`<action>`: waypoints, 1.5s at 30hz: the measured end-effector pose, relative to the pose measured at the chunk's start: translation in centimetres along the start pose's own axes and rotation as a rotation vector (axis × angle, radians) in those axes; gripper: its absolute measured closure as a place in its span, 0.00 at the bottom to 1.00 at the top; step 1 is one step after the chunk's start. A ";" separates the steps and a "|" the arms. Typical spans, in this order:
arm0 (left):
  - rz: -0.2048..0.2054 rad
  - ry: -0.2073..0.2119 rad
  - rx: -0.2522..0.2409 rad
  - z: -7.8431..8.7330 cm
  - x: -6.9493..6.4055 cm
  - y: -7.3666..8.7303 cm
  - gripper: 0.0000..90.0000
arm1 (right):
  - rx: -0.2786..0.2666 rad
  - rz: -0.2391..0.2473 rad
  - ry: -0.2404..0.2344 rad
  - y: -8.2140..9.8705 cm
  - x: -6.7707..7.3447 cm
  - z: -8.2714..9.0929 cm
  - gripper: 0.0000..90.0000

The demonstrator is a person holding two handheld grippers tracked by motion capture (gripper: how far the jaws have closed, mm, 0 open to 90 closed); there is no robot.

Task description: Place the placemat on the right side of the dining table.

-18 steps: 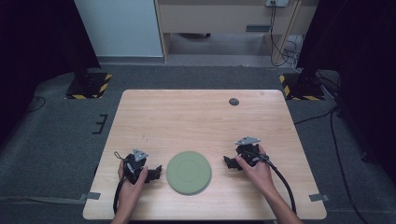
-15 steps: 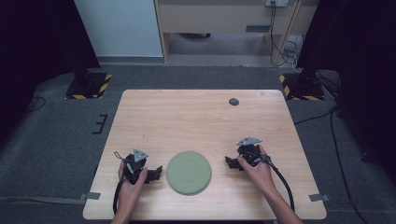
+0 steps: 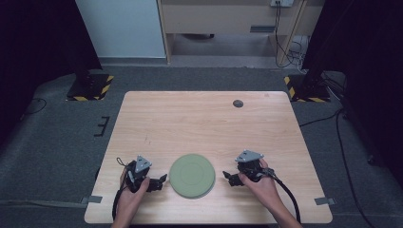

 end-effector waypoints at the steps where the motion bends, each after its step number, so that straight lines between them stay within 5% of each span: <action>1: -0.007 0.008 0.001 0.1 -0.2 0.0 0.03 | 0.002 0.010 -0.016 0.0 0.5 -0.1 0.08; 10: -0.042 0.055 0.034 -0.2 -2.0 0.4 0.04 | 0.006 0.007 -0.052 -0.2 1.8 -0.6 0.08; 22: -0.057 0.040 0.029 -0.8 -2.2 0.0 0.02 | 0.019 0.026 -0.062 -0.7 3.3 -1.7 0.08; 36: -0.046 0.037 0.021 -0.8 -2.3 -0.2 0.01 | 0.048 0.004 -0.058 -0.3 3.1 -1.9 0.05; 41: -0.048 0.022 0.017 -1.4 -2.3 -0.7 0.00 | 0.031 -0.006 -0.003 -0.6 2.6 -2.0 0.07; 45: -0.037 0.034 0.010 -1.2 -2.5 -0.8 0.05 | 0.023 -0.036 -0.037 -0.6 2.7 -1.5 0.08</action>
Point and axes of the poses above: each handheld gripper's, and its own axes: z roughly backward along the jaws, y roughly out of its underside, x roughly to its left, the point moved 6 cm from there along -z, roughly forward along the jaws, and after that the axes turned 2 degrees about -x, right-handed, at the moved point
